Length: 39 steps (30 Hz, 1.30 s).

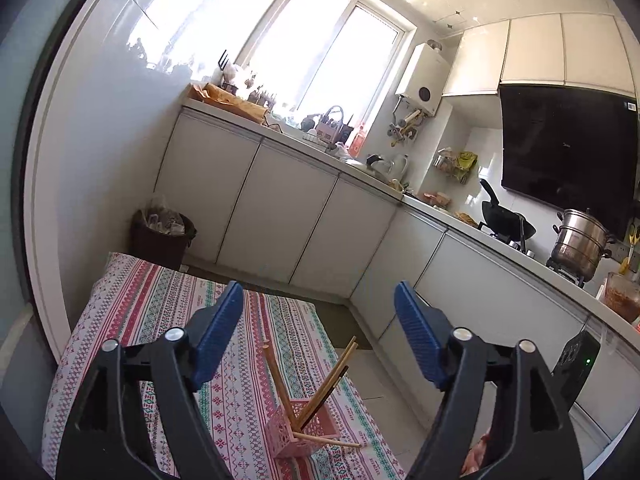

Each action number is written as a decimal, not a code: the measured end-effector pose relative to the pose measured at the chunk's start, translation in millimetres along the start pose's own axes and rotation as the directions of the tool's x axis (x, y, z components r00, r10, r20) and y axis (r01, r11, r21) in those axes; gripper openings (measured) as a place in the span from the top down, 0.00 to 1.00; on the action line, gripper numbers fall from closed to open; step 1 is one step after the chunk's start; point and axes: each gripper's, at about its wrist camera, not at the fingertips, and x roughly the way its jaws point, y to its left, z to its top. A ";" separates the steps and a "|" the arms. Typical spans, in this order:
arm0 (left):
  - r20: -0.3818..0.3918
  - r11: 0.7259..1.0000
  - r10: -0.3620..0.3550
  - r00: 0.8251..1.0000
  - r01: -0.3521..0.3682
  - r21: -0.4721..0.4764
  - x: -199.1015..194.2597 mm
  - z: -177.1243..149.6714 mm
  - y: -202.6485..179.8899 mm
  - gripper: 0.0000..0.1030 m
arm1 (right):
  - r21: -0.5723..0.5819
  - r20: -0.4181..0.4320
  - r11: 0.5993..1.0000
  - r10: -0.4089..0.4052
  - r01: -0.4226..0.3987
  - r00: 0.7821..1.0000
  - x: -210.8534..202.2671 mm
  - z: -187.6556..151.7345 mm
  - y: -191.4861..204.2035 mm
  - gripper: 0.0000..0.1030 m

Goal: Organize utensils
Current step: 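Lower both chopsticks into the pink holder and open both grippers, then reach the left gripper down to the loose chopsticks on the cloth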

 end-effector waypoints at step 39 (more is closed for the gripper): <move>-0.717 0.703 0.457 0.526 0.281 0.654 149.0 -281.3 -76.2 0.45 | 0.136 -0.548 0.914 -0.251 0.382 0.798 -58.7 -105.9 -136.6 0.07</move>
